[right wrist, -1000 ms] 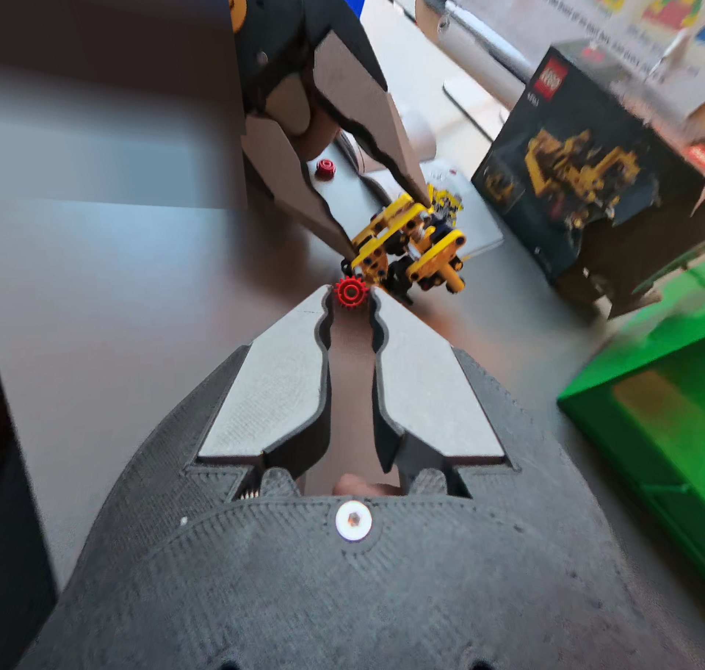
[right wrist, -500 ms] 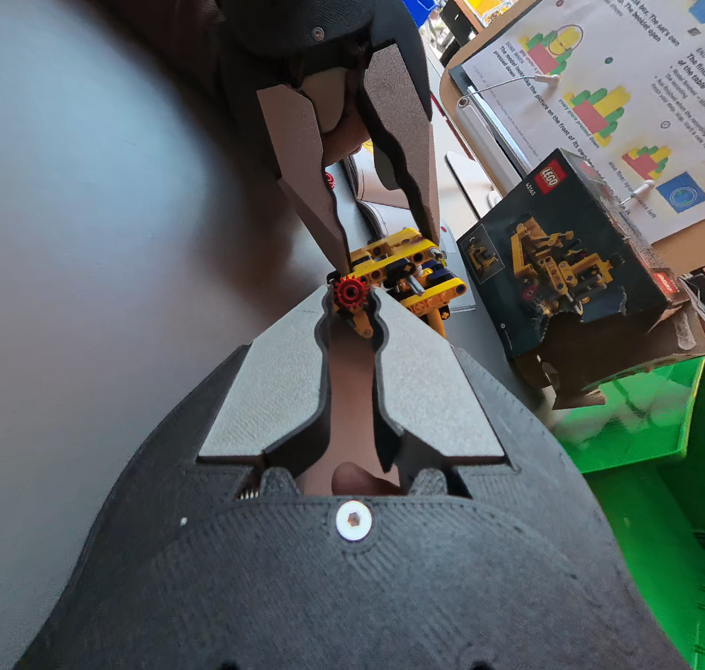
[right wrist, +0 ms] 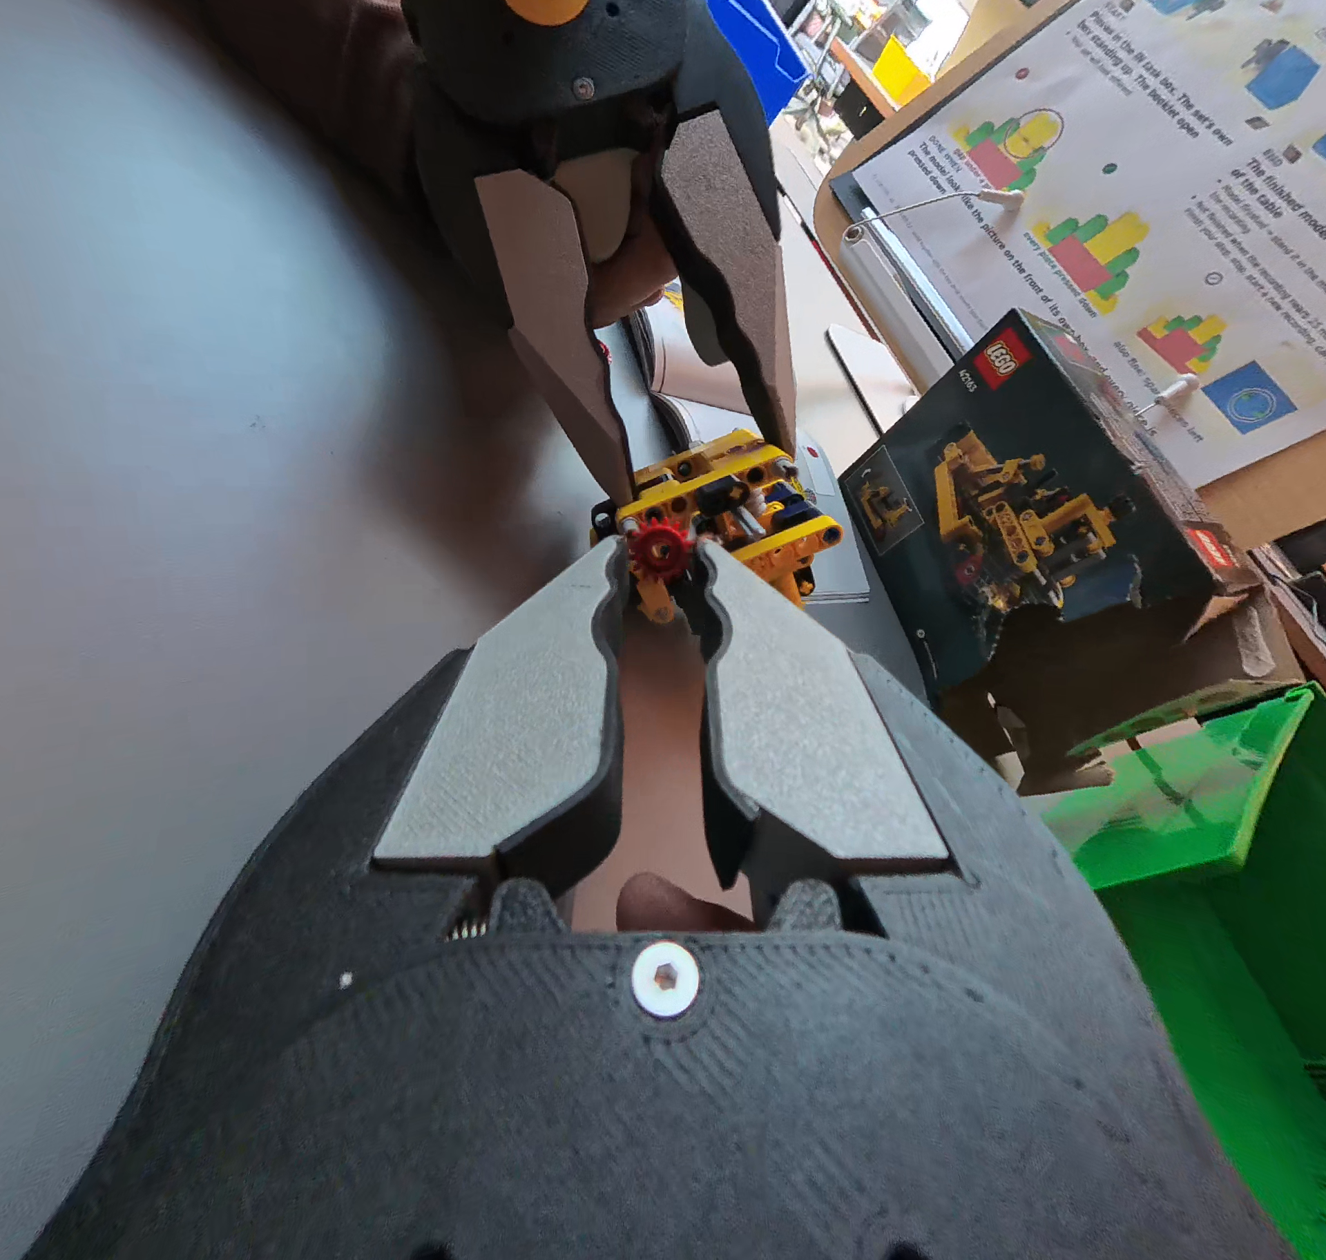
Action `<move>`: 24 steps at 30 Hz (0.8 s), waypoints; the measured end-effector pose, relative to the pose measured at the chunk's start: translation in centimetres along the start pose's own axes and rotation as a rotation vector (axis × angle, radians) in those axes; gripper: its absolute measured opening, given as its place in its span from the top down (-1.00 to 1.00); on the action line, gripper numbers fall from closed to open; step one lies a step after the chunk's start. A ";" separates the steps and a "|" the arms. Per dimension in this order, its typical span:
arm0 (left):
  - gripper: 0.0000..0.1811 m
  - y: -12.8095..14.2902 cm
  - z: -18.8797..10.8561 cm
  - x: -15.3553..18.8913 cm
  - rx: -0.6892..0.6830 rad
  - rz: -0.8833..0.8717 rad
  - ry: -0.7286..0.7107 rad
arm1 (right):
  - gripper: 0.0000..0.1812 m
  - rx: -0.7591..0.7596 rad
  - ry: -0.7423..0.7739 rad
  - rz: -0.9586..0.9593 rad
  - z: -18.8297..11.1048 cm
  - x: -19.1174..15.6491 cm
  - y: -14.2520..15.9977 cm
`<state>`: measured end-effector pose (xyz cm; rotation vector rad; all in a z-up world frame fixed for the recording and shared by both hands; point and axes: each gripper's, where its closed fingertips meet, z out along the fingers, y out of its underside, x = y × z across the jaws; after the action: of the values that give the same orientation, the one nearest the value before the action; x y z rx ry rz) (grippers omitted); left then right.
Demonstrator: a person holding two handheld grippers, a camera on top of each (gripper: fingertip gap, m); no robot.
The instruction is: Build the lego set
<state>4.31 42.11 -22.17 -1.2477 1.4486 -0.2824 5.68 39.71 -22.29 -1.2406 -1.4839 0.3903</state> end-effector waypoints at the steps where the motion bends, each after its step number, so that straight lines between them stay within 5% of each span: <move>1: 0.49 0.0 0.0 0.0 0.000 -0.002 0.001 | 0.85 -0.017 -0.010 -0.010 0.2 -0.2 0.2; 24: 0.49 0.4 0.0 -0.5 -0.004 -0.053 0.028 | 0.84 0.023 -0.094 -0.047 1.1 -0.3 -0.1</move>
<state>3.98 42.70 -22.19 -1.2910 1.4427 -0.3342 4.59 39.83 -22.71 -1.1806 -1.5811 0.4382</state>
